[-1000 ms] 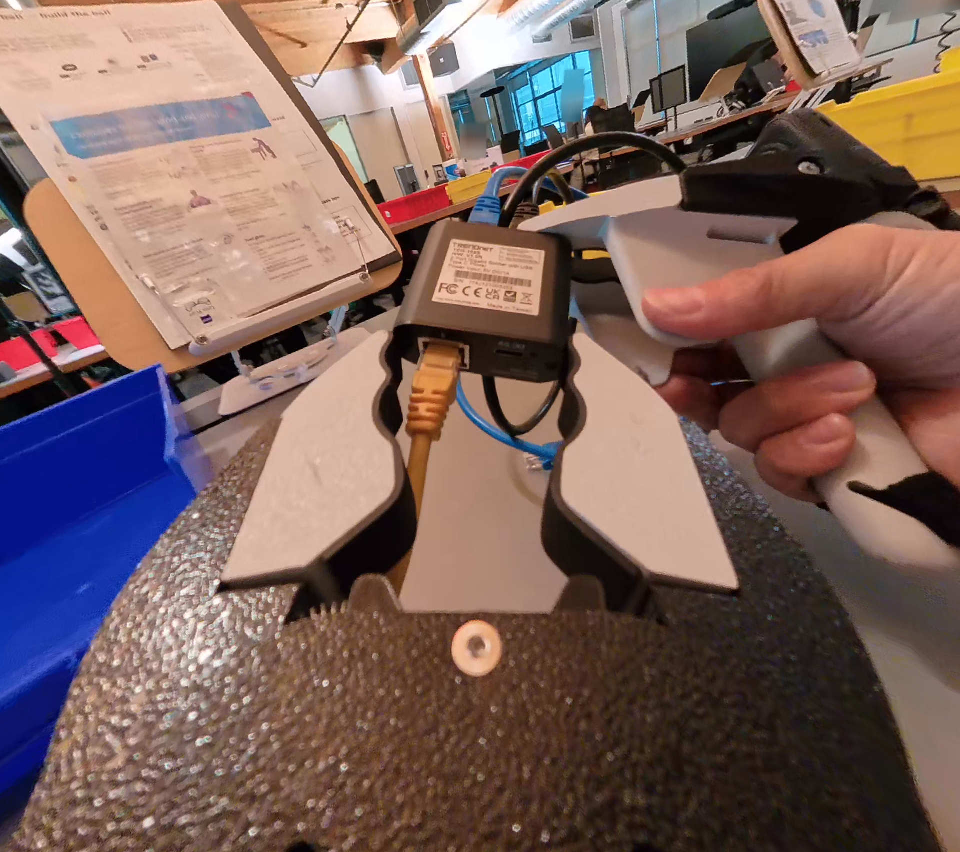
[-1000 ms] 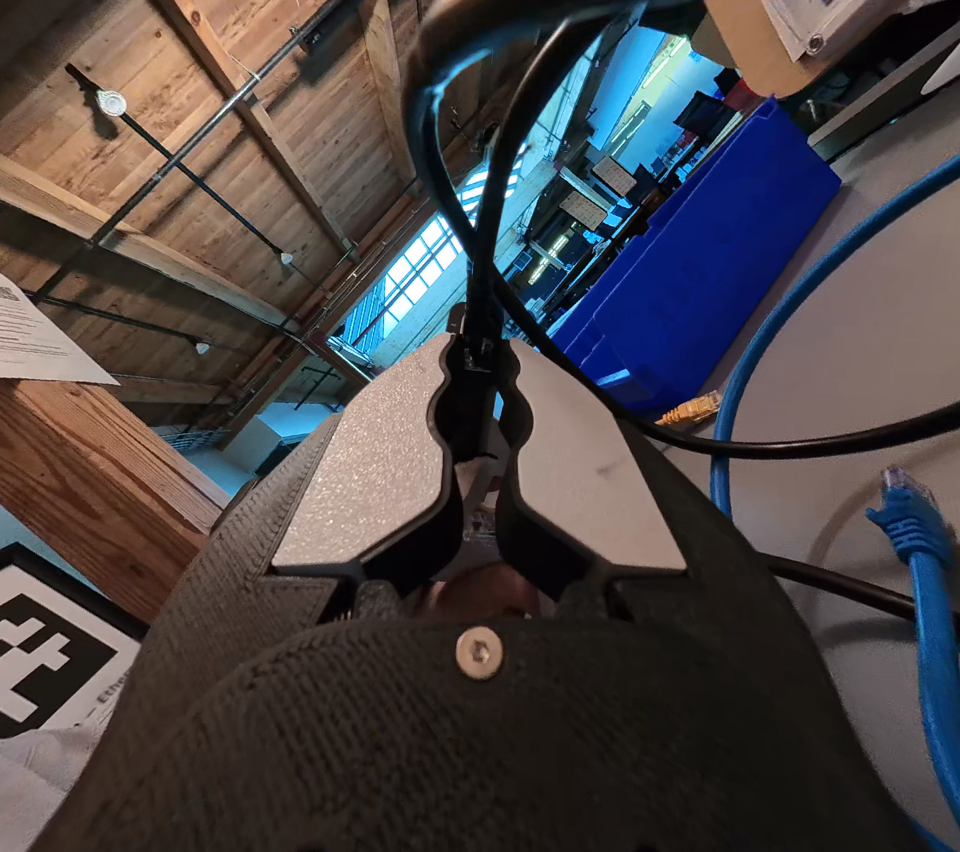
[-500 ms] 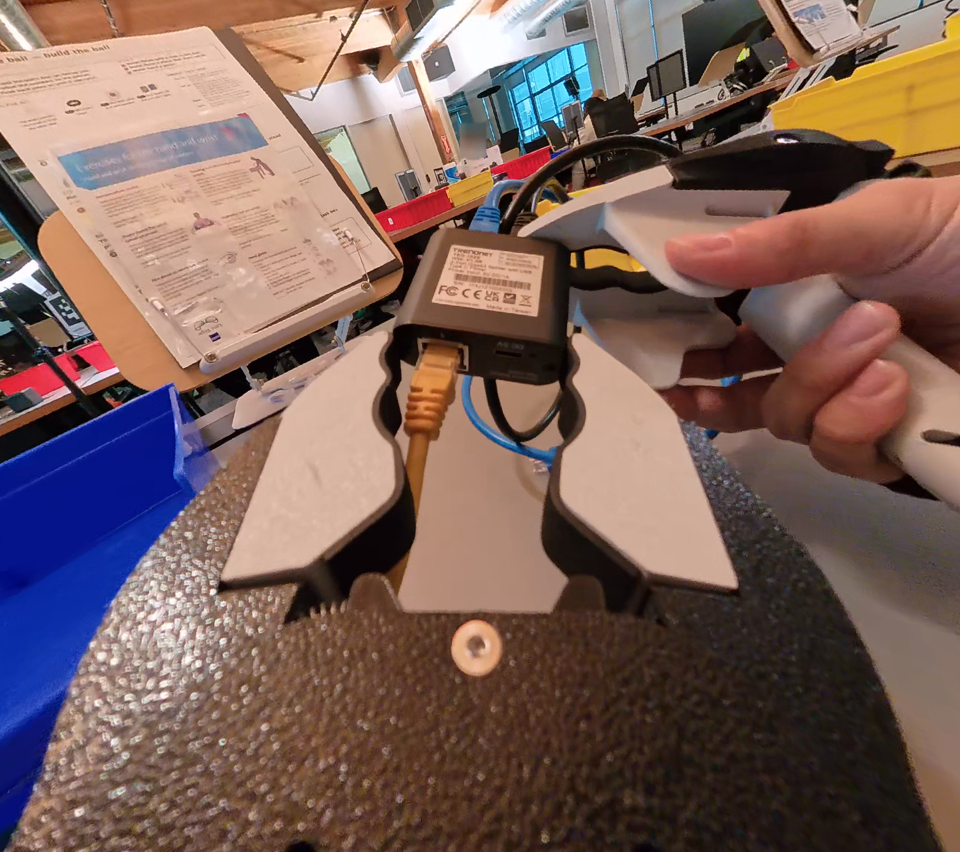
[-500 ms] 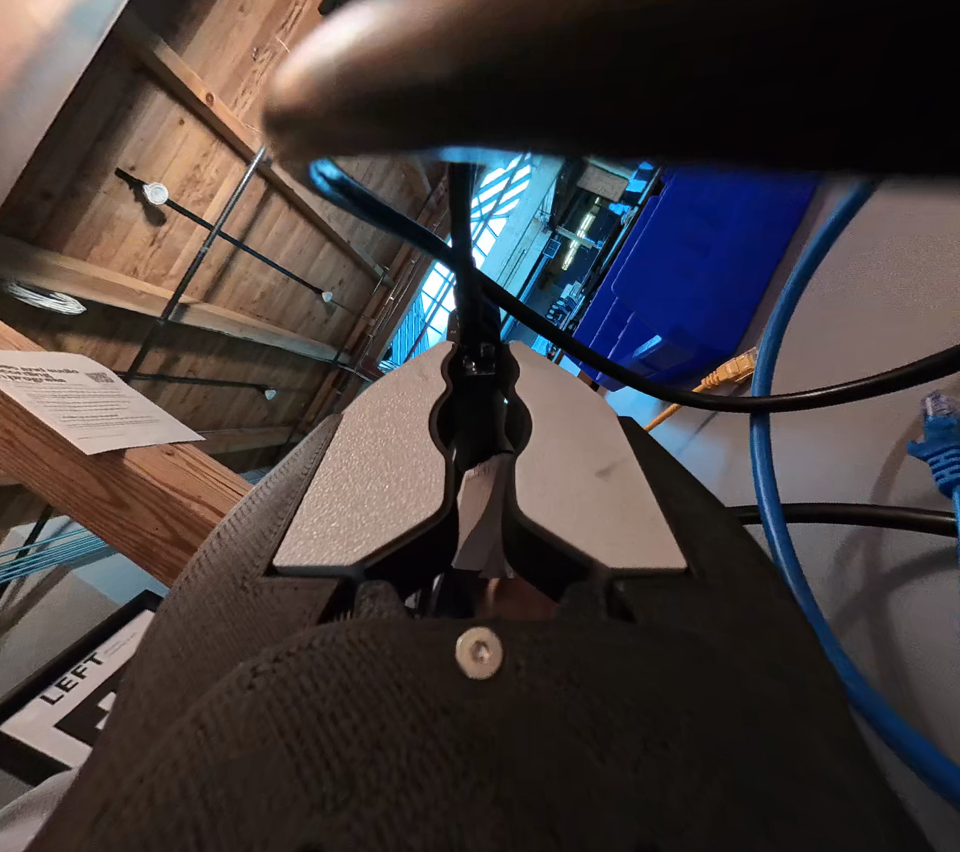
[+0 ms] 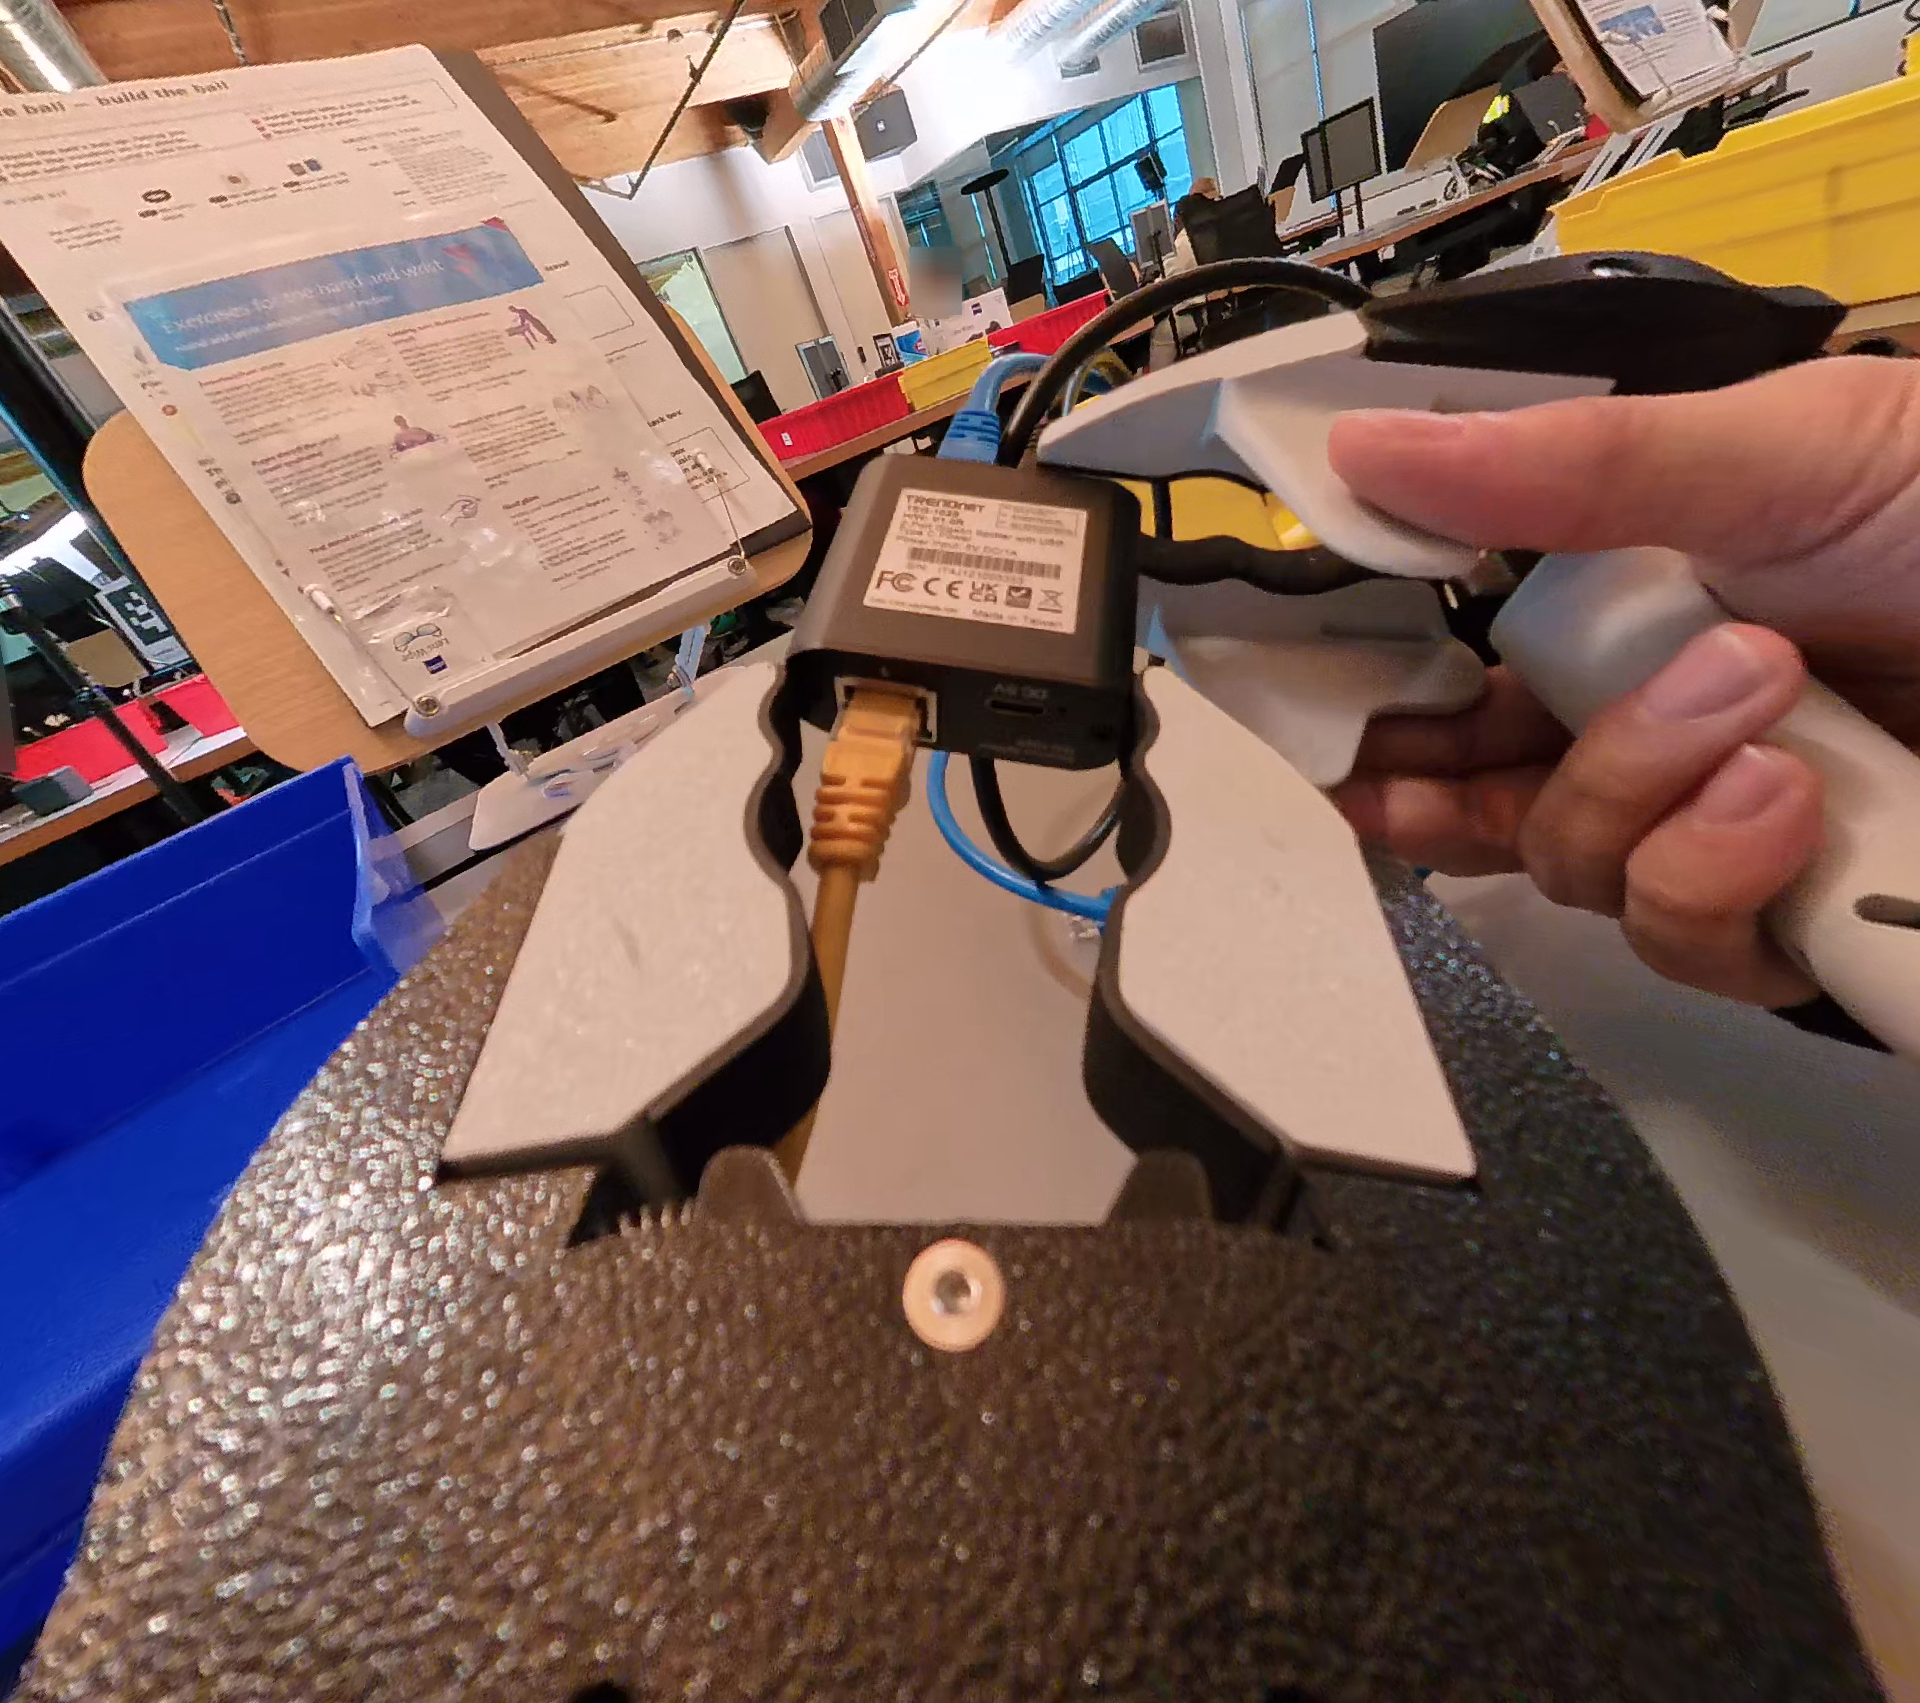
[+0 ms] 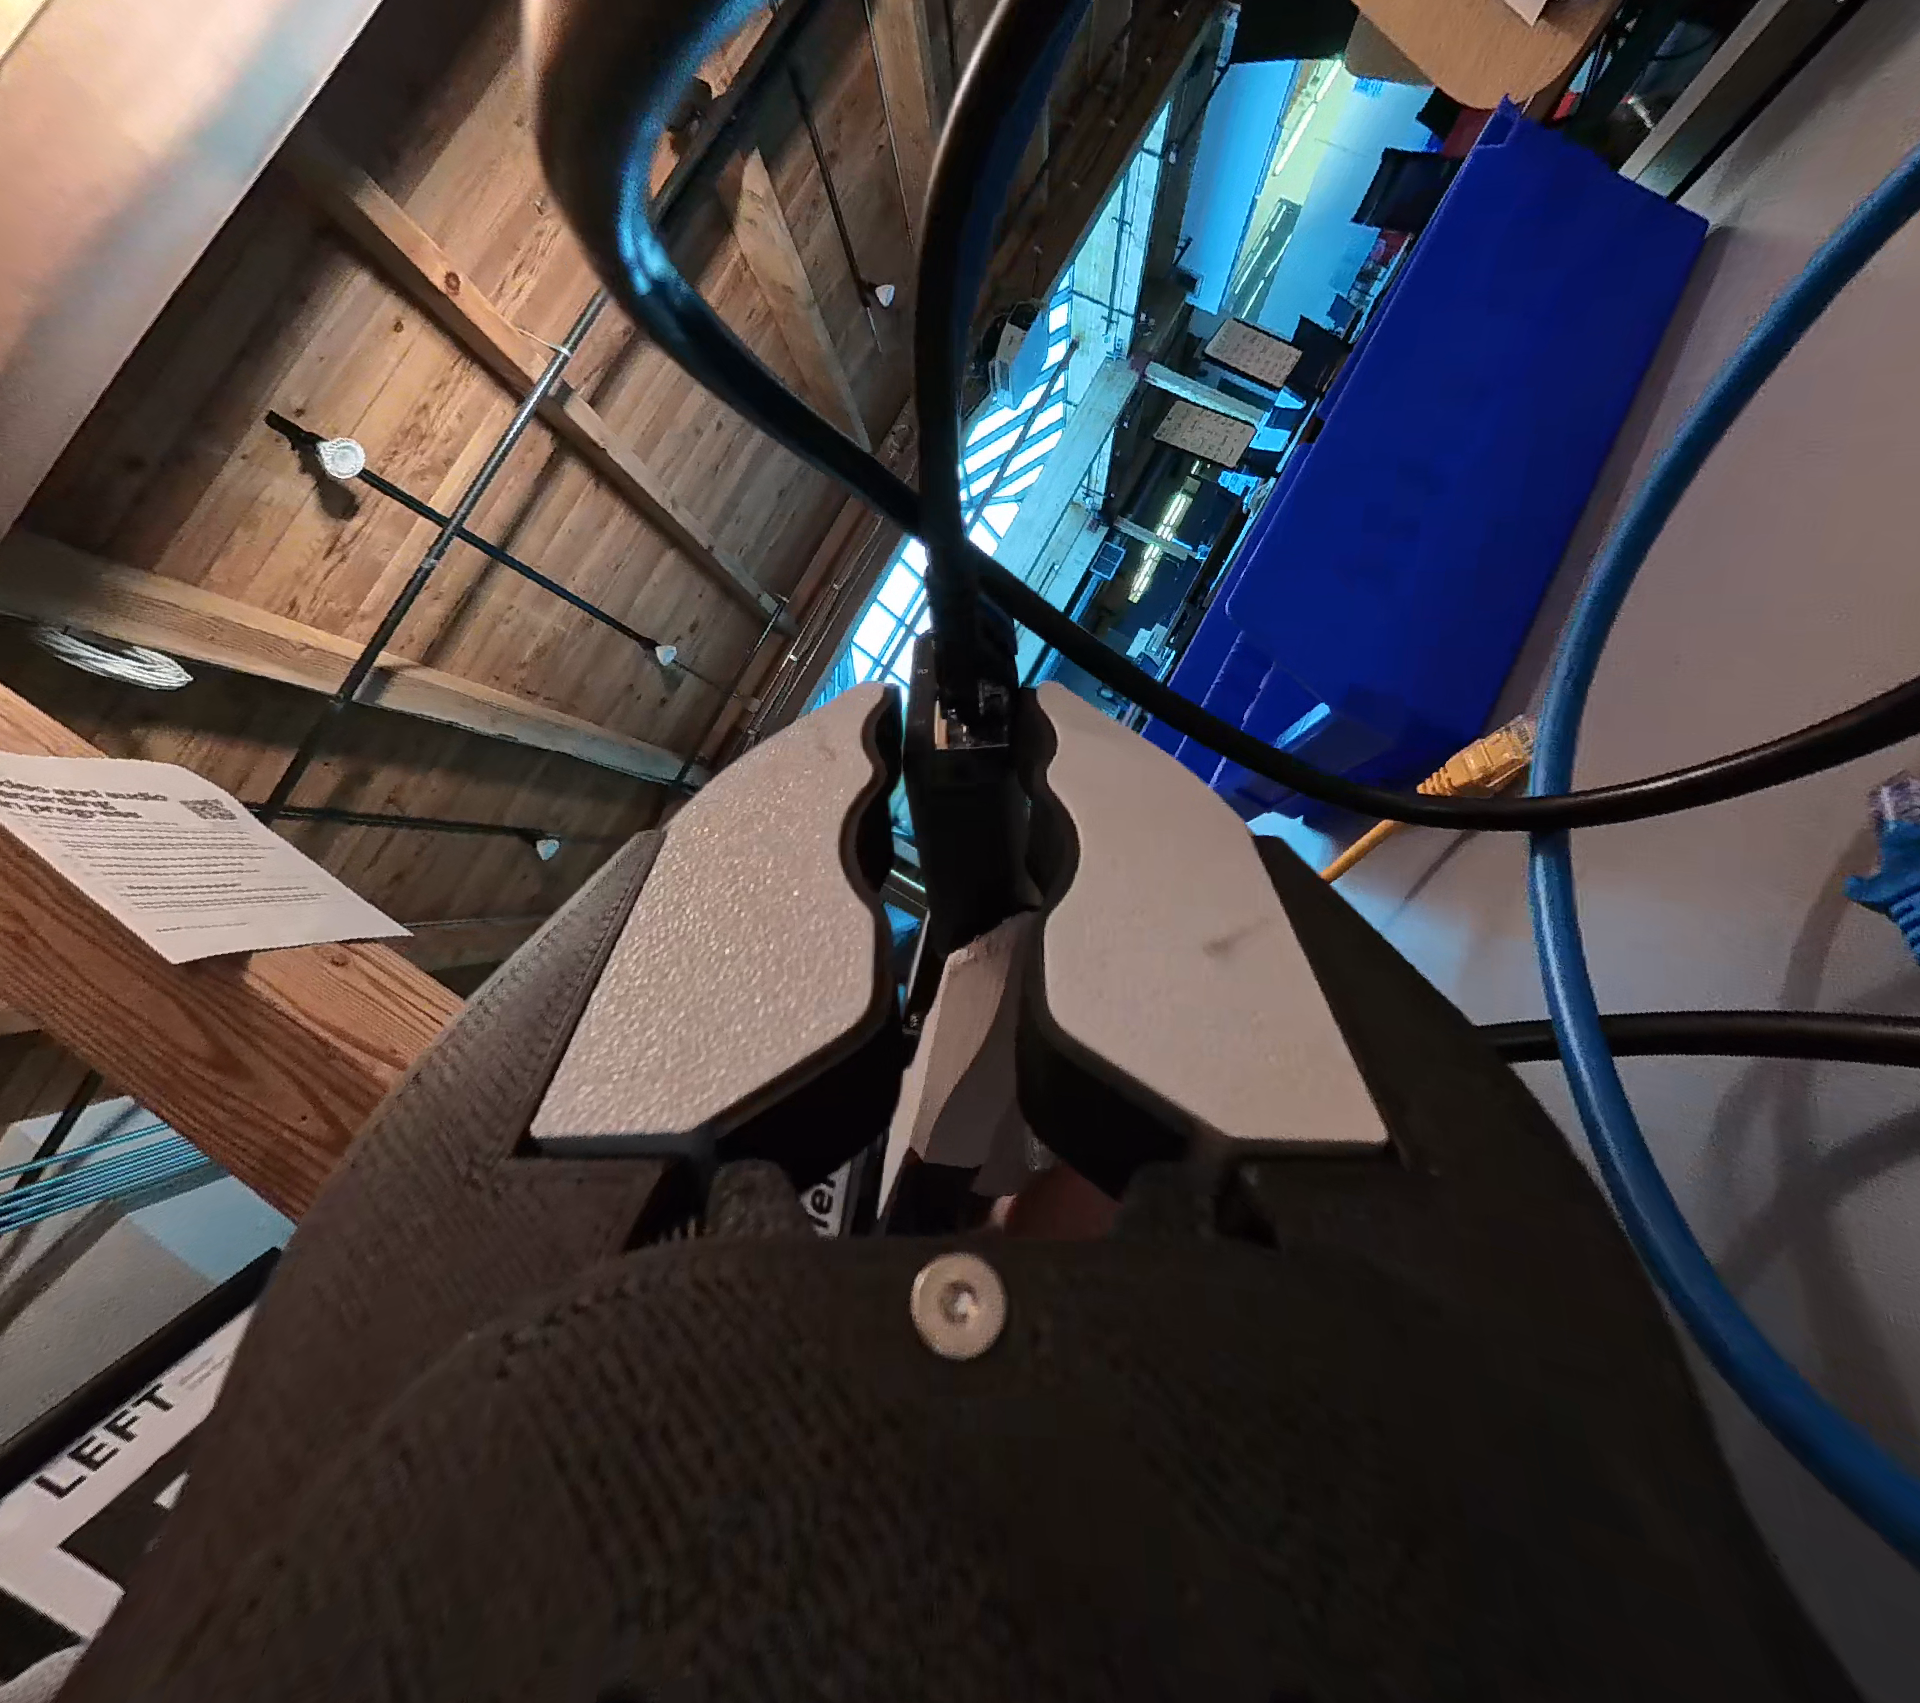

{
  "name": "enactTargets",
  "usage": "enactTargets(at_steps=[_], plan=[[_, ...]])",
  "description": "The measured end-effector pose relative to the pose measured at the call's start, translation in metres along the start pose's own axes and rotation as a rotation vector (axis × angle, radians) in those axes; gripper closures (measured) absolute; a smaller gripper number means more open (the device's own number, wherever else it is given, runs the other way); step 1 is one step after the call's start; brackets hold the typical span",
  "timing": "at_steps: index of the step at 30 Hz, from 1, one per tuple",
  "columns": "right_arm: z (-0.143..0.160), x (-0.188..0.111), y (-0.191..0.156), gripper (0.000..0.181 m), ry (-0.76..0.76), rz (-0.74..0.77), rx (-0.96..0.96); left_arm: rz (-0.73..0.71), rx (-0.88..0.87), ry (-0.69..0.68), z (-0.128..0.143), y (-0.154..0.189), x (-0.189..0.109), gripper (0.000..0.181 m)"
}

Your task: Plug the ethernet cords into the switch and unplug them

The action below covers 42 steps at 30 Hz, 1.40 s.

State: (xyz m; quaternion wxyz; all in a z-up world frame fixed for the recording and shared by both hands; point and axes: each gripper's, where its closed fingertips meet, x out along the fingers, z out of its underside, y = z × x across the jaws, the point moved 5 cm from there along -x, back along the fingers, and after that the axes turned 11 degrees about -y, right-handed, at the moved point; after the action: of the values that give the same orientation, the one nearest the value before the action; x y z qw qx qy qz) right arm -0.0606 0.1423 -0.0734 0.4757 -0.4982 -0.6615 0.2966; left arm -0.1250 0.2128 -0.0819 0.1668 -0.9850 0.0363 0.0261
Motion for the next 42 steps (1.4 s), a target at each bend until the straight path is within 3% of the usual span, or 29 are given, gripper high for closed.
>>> enactTargets(at_steps=[3, 20, 34, 39, 42], plan=[[0.001, 0.001, 0.002, 0.167, -0.009, 0.012, 0.008, 0.002, -0.009, 0.001, 0.000, -0.001, 0.000, 0.122], [0.002, -0.003, 0.008, 0.167, 0.048, 0.087, -0.020, 0.067, -0.149, -0.016, 0.005, 0.002, 0.003, 0.122], [0.003, -0.006, 0.010, 0.167, 0.038, 0.074, -0.113, 0.015, -0.037, -0.051, 0.006, 0.006, 0.005, 0.122], [-0.002, -0.002, 0.008, 0.167, 0.015, 0.118, -0.188, 0.065, -0.177, -0.068, 0.007, 0.004, 0.008, 0.122], [-0.002, -0.001, 0.009, 0.166, 0.007, 0.088, -0.167, 0.028, -0.111, -0.070, 0.006, 0.002, 0.007, 0.122]])
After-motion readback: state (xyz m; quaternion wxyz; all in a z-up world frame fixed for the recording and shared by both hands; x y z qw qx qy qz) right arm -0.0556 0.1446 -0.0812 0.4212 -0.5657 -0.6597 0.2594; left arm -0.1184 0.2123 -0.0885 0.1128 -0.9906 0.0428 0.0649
